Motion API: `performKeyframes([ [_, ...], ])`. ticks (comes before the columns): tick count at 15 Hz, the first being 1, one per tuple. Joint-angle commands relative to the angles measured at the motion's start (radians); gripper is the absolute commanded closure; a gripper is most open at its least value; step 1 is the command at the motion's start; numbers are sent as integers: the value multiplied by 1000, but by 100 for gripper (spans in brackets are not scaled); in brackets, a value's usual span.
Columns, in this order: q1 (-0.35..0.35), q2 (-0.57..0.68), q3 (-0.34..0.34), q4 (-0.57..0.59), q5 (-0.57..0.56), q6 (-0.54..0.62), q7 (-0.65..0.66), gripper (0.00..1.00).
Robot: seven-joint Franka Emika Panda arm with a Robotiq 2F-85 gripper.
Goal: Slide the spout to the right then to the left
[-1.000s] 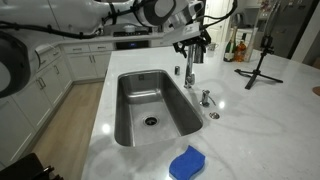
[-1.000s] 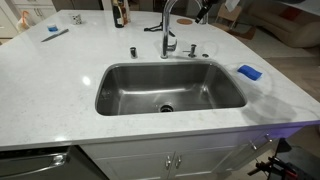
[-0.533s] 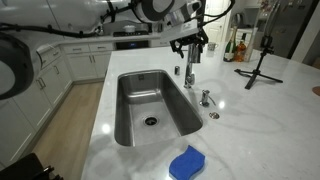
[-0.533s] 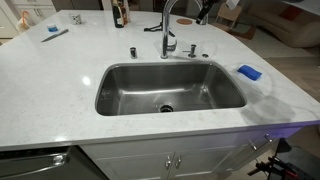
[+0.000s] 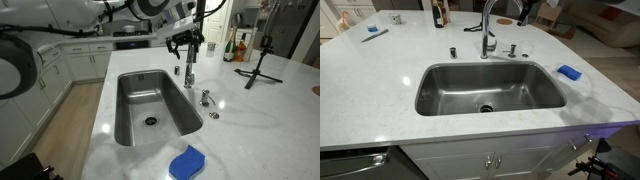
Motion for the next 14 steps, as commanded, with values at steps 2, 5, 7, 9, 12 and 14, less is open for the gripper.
performKeyframes([
  [2, 53, 70, 21, 65, -30, -29, -22, 0],
  [5, 58, 76, 28, 75, -45, -29, -19, 0],
  [7, 57, 76, 32, 76, -39, -26, 7, 0],
  [9, 55, 80, 34, 78, -23, -15, 67, 0],
  [12, 47, 89, 42, 94, 0, -13, 166, 0],
  [14, 42, 97, 51, 104, 17, -3, 219, 0],
])
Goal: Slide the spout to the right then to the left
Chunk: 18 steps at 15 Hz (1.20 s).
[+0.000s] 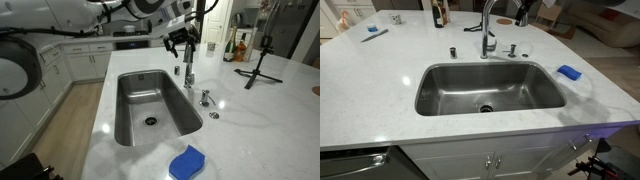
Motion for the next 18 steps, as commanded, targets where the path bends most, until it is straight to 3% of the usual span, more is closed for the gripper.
performKeyframes([
  [1, 18, 75, 51, 53, 68, 54, 83, 0],
  [18, 103, 92, 135, 93, 53, 64, 61, 0],
])
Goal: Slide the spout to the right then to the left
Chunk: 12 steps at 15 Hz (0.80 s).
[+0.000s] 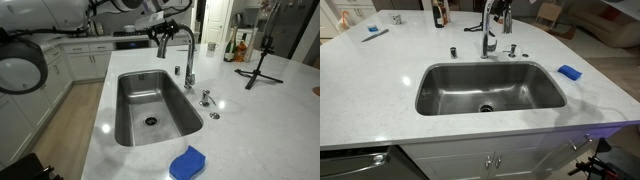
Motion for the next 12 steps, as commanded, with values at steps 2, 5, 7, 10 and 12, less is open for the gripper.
performKeyframes([
  [2, 25, 85, 40, 12, 20, 63, -14, 0],
  [5, 36, 114, 49, 13, 5, 54, -13, 0],
  [7, 38, 92, 49, -3, 2, 31, -3, 0],
  [10, 37, 116, 49, -3, 2, 43, -5, 0],
  [12, 37, 116, 49, 3, 2, 43, -5, 0],
])
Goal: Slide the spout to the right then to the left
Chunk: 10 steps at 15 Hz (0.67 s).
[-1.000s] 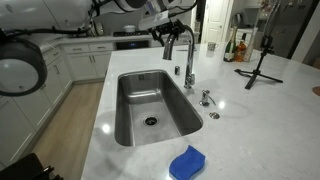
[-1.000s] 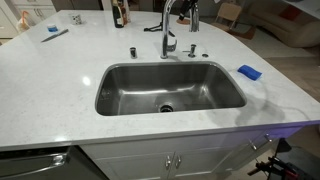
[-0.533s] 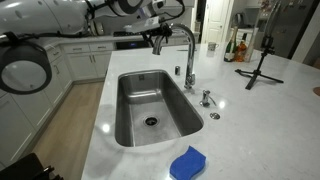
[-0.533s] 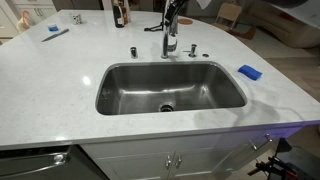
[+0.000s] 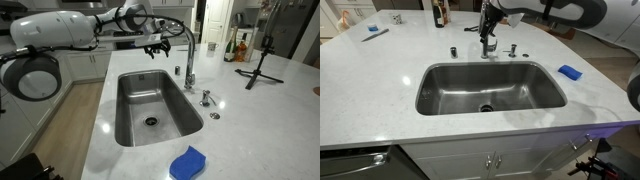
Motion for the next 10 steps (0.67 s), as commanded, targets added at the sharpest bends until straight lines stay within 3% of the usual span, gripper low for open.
performKeyframes([
  [1, 0, 0, 0, 1, 0, 0, 0, 0],
  [10, 7, -3, -3, 2, -7, 12, -8, 0],
])
